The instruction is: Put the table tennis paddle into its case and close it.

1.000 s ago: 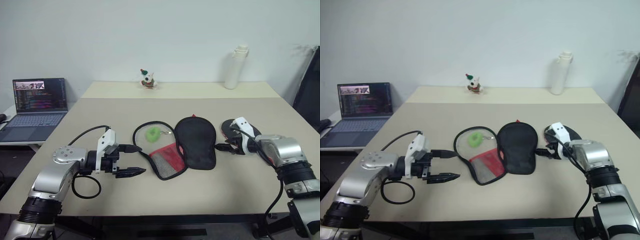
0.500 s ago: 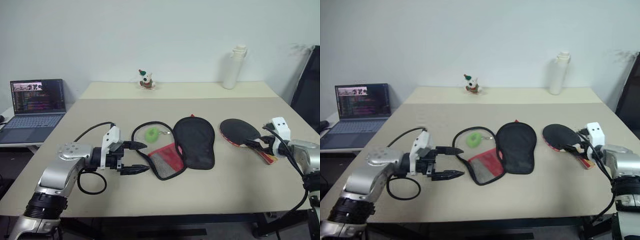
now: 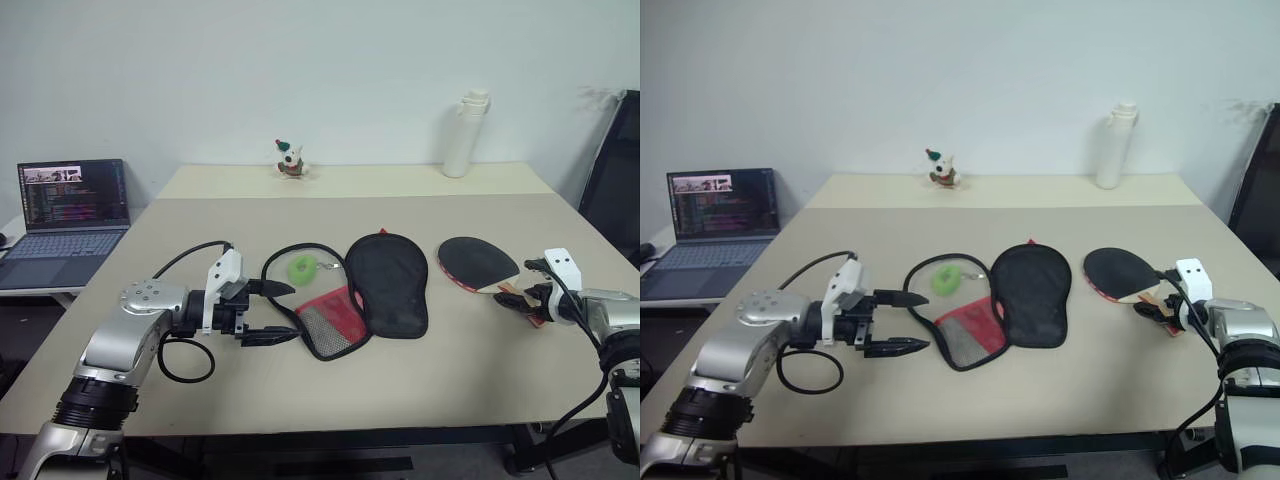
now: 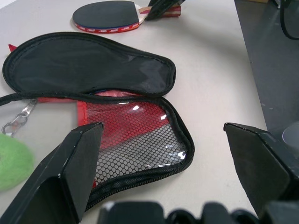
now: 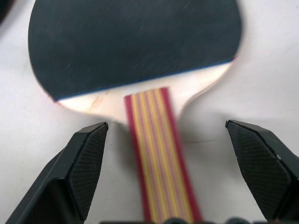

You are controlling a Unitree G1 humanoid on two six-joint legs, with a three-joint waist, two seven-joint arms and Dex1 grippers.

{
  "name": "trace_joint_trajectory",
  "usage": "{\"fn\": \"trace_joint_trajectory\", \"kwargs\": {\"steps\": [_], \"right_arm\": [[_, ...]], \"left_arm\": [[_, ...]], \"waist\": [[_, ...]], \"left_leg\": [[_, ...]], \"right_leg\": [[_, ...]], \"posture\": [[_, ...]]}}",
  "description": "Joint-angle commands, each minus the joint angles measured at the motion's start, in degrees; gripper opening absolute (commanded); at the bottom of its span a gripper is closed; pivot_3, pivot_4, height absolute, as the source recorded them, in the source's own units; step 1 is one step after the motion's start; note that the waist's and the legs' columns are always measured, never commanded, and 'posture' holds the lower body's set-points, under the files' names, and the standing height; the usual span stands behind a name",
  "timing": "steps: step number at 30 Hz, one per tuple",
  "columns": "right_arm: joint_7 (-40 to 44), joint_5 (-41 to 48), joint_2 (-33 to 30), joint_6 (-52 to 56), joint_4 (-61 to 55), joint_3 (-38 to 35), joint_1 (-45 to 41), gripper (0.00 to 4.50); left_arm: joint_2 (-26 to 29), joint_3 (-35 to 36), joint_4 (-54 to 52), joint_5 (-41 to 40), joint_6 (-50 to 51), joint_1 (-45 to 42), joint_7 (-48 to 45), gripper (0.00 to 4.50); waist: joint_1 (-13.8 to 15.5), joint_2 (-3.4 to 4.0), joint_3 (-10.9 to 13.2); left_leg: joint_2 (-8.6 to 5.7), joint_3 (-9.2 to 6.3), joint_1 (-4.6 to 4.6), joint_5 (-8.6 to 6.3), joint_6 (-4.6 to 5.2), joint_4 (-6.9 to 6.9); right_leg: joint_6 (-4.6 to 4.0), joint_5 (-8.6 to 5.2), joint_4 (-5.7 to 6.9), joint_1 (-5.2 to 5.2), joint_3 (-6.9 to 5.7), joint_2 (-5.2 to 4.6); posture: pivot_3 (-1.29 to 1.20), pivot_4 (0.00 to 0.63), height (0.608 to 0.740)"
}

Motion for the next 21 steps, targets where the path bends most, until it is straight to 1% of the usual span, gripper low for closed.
{"fn": "trace_joint_trajectory", "kwargs": {"steps": [1,4,7,11,14,16,19,21], "right_arm": [[1.81,-1.38,0.77,-1.88,0.99,1.08,-1.40,4.43],[0.22,-2.13,1.65,-2.71,2.29,0.77,-2.01,4.43],[-2.37,-2.50,2.35,-3.34,3.15,0.35,-2.36,3.88],[-6.12,-2.00,3.36,-3.20,2.44,-0.79,-2.01,2.55],[-10.36,-0.83,4.38,-2.05,0.64,-3.24,-1.82,1.57],[-13.07,0.00,4.91,-1.05,-1.12,-4.93,-1.67,1.06],[-15.79,1.26,5.54,1.15,-5.81,-7.19,-1.00,1.06],[-17.34,3.23,6.09,4.56,-13.59,-9.09,-0.26,1.06]], "left_arm": [[0.76,0.86,-1.76,-0.23,-0.48,-0.24,-0.22,4.50],[0.82,1.03,-1.96,-0.24,-0.44,0.07,0.09,4.50],[0.87,1.07,-2.23,-0.28,-0.47,0.41,0.27,4.50],[0.88,1.13,-2.43,-0.22,-0.50,0.72,0.50,4.50],[0.82,1.19,-2.67,-0.22,-0.50,1.05,0.78,4.50],[0.77,1.26,-2.90,-0.27,-0.51,1.42,0.96,4.50],[0.75,1.40,-3.32,-0.37,-0.47,2.02,1.21,4.50],[0.77,1.62,-3.72,-0.52,-0.33,2.53,1.54,4.50]], "waist": [[-0.03,0.00,0.00],[-0.08,0.00,0.00],[-0.13,-0.01,-0.01],[-0.15,-0.03,-0.02],[-0.19,-0.03,-0.02],[-0.19,-0.04,-0.02],[-0.15,-0.04,-0.02],[-0.14,-0.02,-0.01]], "left_leg": [[0.01,0.02,0.02,0.00,0.00,0.00],[0.08,0.07,0.07,0.00,0.00,0.00],[0.19,0.22,0.19,0.00,0.00,0.01],[0.29,0.35,0.30,0.00,0.00,0.01],[0.36,0.49,0.42,0.00,0.00,0.01],[0.39,0.55,0.46,0.00,0.00,0.02],[0.39,0.67,0.51,0.00,0.00,0.01],[0.39,0.76,0.47,0.00,0.00,0.00]], "right_leg": [[0.00,0.00,0.01,0.00,0.02,0.01],[-0.03,0.02,0.04,0.01,0.04,0.05],[-0.11,0.07,0.04,0.06,0.13,0.12],[-0.13,0.09,0.05,0.10,0.28,0.25],[-0.15,0.15,0.05,0.14,0.49,0.39],[-0.10,0.16,0.05,0.15,0.81,0.45],[-0.05,0.19,0.06,0.14,0.99,0.47],[-0.06,0.20,0.05,0.06,1.08,0.47]], "posture": [[0.00,0.150,0.740],[0.00,0.150,0.740],[0.00,0.150,0.740],[0.00,0.150,0.740],[0.00,0.150,0.740],[0.00,0.150,0.740],[0.00,0.150,0.740],[0.00,0.150,0.740]]}}
